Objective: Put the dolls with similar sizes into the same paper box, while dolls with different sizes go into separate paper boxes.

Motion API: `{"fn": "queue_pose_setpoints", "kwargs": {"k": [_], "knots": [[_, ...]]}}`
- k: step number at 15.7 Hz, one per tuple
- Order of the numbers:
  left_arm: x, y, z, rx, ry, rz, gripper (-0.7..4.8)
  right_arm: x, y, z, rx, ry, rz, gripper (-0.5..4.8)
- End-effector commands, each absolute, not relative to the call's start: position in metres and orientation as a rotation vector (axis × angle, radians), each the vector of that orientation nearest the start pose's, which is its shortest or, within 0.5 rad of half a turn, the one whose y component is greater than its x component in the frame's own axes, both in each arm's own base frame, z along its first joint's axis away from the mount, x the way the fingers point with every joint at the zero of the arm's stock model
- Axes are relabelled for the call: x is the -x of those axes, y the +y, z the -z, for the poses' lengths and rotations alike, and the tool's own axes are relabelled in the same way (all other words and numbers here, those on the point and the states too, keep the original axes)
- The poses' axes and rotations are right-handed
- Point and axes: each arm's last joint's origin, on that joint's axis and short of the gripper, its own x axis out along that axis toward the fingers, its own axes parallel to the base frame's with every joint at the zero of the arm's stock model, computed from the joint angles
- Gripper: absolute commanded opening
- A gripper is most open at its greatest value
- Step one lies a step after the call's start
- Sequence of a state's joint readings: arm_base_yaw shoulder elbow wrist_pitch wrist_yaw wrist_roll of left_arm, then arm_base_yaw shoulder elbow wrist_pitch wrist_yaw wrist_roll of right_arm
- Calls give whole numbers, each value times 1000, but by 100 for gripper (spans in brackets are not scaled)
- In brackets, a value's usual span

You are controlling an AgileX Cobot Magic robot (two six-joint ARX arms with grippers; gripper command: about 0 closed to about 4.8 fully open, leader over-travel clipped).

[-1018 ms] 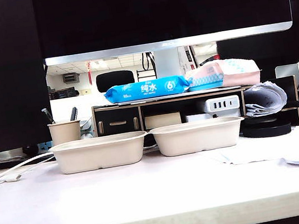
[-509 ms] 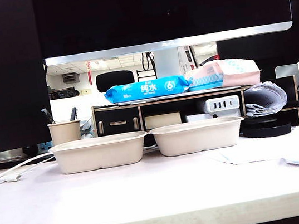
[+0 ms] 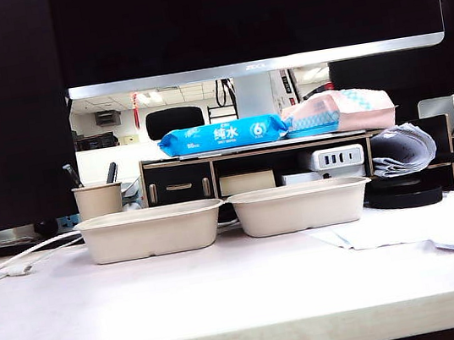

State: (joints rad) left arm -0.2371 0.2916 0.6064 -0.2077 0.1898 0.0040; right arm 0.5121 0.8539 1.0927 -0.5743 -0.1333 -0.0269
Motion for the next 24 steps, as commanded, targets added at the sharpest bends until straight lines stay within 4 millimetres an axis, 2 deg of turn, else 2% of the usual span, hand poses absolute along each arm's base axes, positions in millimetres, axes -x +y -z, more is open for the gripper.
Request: {"fn": "queue_pose_setpoints", "kwargs": {"k": [1,2,3,5,11,15,24], "knots": [[-64,-9,-308,-94,-132,151,-2,-138,82,-390,86,307,-645,-4],[-66,-6,-296,-94,-129,98,-2,-138,82,-390,86,307,-645,-3],[-75,-4,-265,-64,-95,123,-2,-138,82,-390,86,308,-645,-3],[-84,-2,-234,31,-79,119,-2,-138,82,-389,87,311,-645,-3],[-98,-2,-180,156,-80,121,-2,-138,82,-389,87,311,-645,-3],[-99,1,-172,171,-55,25,-2,-138,82,-389,87,311,-645,-4],[-97,-1,-171,117,-52,70,-2,-138,82,-389,87,311,-645,-3]]}}
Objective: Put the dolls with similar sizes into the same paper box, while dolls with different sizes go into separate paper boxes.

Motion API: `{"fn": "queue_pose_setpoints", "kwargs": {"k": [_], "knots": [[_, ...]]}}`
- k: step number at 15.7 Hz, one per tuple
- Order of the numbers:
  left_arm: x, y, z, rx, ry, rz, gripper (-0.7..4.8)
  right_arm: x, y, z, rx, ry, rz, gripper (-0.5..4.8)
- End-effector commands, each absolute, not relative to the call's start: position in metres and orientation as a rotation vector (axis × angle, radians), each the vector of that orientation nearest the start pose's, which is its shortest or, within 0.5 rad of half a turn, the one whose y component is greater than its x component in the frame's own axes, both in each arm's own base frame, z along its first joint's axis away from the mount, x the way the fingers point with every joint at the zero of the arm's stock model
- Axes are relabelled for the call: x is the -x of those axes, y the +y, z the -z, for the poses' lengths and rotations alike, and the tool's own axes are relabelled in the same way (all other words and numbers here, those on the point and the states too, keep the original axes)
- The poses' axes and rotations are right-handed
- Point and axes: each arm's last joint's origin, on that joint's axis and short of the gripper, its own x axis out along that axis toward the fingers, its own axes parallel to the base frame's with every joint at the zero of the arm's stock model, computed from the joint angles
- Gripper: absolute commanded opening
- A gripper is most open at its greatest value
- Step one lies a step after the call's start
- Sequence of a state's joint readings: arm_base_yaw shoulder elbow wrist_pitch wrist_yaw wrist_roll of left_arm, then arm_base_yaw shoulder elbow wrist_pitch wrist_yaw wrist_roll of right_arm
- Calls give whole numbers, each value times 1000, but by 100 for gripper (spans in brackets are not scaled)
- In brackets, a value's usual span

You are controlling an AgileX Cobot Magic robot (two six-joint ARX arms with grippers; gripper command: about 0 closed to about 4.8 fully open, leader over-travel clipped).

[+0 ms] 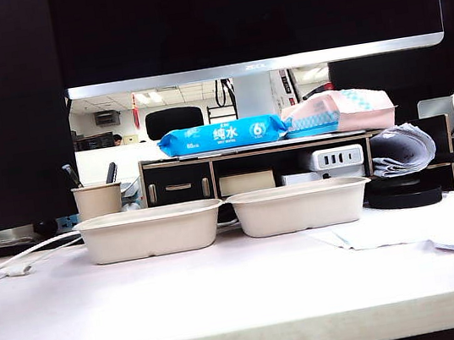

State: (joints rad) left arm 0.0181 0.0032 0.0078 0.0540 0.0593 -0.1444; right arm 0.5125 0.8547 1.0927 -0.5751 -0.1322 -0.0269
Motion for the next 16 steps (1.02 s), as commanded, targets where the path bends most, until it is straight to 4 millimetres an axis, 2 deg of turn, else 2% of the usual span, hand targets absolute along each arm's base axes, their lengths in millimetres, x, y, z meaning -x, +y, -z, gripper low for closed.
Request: {"fn": "queue_pose_setpoints", "kwargs": {"k": [1,15,16], "knots": [[-97,-1,-171,117,-48,70,-2,-138,82,-389,87,311,-645,-4],[-97,-1,-170,110,-41,77,-2,-138,82,-389,87,311,-645,-3],[-97,-1,-170,110,-41,77,-2,-139,81,-389,171,288,-627,-3]]}}
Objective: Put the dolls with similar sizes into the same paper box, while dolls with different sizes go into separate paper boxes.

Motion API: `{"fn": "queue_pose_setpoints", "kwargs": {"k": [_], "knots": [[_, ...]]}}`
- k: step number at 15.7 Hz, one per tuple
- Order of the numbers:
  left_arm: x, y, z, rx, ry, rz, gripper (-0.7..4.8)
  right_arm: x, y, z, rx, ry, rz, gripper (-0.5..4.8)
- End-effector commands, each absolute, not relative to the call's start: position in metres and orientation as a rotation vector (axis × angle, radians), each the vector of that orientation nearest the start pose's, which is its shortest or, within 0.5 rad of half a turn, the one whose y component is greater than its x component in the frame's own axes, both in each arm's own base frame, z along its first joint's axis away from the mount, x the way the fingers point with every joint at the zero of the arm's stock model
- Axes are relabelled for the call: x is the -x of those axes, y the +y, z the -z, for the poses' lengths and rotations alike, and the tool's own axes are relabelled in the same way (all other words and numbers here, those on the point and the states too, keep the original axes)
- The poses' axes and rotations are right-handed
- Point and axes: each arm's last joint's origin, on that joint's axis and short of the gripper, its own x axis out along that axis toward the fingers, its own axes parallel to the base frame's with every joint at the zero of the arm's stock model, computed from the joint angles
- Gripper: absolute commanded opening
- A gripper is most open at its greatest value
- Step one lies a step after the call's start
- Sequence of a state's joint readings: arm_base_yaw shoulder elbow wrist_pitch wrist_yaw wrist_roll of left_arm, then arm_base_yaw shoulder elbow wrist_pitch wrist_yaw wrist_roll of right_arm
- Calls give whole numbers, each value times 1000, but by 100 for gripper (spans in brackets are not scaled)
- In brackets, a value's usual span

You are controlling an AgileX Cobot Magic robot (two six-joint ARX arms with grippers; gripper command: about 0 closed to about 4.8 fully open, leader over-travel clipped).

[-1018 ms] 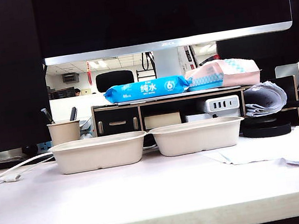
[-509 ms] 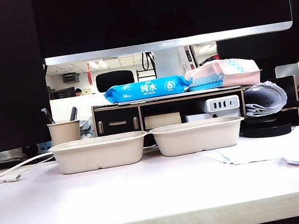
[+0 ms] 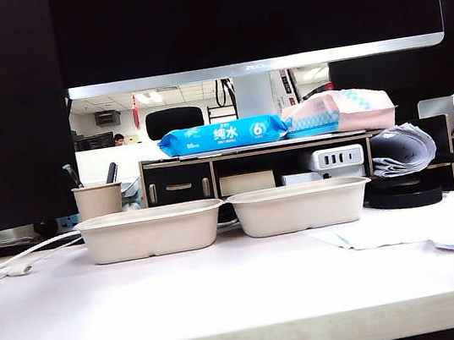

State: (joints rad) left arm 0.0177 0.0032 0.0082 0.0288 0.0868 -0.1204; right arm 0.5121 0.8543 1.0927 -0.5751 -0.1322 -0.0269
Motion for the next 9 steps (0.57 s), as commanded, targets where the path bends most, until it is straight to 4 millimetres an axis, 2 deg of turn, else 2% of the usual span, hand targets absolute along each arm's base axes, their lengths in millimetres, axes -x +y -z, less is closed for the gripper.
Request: {"fn": "queue_pose_setpoints", "kwargs": {"k": [1,2,4,6,9], "knots": [[-97,-1,-170,110,-40,77,-2,-141,81,-388,198,287,-586,-4],[-97,-1,-170,110,-40,77,-2,-144,78,-386,203,253,-498,-4],[-97,-1,-170,110,-40,75,-2,-139,65,-370,147,46,-389,-4],[-97,-1,-170,110,-40,76,-2,-123,47,-333,77,-133,-341,-4],[-97,-1,-170,110,-41,75,-2,-106,25,-266,6,-194,-208,-4]]}}
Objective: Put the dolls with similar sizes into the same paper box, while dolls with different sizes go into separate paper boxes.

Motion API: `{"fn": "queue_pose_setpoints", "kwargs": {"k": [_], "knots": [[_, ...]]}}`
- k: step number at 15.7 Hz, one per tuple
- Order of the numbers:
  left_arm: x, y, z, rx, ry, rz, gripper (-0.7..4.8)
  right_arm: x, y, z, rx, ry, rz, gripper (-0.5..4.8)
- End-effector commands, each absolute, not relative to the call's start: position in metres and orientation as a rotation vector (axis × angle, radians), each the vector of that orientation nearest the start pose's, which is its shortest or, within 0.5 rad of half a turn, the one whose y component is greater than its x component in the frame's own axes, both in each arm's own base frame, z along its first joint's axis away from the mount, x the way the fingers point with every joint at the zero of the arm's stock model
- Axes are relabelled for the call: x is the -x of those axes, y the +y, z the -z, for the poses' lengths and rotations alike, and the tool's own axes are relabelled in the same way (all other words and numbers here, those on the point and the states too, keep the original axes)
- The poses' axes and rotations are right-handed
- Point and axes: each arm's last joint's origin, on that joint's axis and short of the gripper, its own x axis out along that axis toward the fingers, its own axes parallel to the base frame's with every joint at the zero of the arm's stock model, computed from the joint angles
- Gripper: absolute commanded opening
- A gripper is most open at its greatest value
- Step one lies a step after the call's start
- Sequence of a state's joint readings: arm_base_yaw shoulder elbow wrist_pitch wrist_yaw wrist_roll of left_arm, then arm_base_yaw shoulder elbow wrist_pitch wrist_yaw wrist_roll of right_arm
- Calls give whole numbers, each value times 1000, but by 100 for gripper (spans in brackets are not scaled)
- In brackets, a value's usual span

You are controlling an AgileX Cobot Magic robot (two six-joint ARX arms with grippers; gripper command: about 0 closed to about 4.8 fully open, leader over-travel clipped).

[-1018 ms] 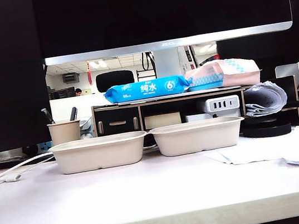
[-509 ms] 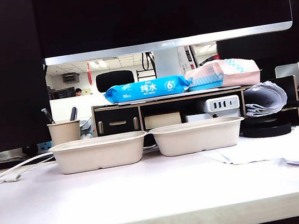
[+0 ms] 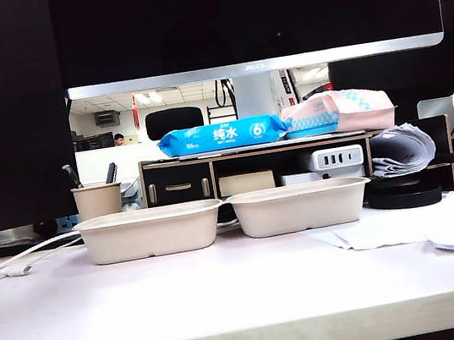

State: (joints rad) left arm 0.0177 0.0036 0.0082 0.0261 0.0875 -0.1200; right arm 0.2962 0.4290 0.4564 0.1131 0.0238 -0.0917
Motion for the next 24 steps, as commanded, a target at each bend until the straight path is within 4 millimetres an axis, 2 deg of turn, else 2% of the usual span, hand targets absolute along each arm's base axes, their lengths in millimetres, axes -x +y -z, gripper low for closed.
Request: {"fn": "queue_pose_setpoints", "kwargs": {"k": [1,5,7,11,24], "knots": [[-97,-1,-170,110,-41,76,-2,-102,20,-247,-21,-187,-172,-4],[-97,-1,-170,110,-41,75,-2,-96,8,-186,-92,-142,-80,-4],[-97,-1,-170,110,-41,76,-2,-96,7,-175,-100,-99,-69,-4],[-97,-1,-170,110,-41,76,-2,-97,7,-171,-98,-53,-56,-4],[-97,-1,-170,110,-41,76,-2,-97,3,-174,-104,-89,-16,-4]]}}
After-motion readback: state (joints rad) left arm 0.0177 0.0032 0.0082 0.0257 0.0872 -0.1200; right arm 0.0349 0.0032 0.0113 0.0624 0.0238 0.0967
